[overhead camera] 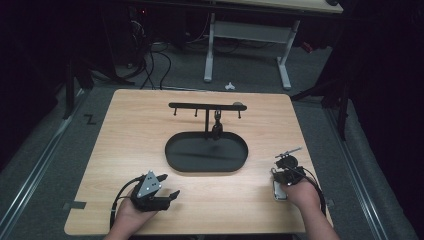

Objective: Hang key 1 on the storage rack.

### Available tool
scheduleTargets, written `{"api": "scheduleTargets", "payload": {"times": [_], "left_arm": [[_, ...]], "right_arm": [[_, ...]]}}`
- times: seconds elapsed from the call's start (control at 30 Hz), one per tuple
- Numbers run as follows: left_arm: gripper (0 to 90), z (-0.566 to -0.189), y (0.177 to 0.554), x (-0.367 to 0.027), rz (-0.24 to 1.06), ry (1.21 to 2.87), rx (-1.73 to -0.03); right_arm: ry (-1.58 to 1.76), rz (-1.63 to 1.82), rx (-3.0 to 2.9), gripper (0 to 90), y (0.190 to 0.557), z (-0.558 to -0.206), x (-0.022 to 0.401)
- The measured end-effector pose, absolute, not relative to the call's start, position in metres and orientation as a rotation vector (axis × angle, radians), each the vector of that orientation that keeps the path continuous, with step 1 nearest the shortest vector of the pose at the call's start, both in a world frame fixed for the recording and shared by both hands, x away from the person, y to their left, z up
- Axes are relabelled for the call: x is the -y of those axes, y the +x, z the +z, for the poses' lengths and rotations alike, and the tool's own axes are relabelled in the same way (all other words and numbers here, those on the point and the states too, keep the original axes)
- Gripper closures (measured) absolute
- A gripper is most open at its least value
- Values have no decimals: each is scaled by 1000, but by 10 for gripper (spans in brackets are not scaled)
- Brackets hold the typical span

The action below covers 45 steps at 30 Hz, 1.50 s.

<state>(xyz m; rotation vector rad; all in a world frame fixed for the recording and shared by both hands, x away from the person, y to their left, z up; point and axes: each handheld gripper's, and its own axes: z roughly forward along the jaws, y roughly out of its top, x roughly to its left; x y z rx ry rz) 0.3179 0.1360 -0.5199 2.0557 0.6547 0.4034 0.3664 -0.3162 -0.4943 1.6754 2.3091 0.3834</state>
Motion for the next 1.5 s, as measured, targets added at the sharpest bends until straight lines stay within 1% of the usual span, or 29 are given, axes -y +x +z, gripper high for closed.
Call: {"api": "scheduleTargets", "payload": {"times": [0.33,0.63,1.17,1.5], "left_arm": [[314,-520,318,-136,395,2054,-654],[310,-520,316,-136,413,2059,-642],[280,-521,314,-136,419,2045,-628],[270,-522,313,-140,428,2021,-647]], "right_arm": [[1655,395,-2303,836,364,-495,316],[1663,414,-2295,840,363,-492,319],[1586,528,-2259,840,345,-448,320],[1555,596,-2244,840,343,-435,318]]}}
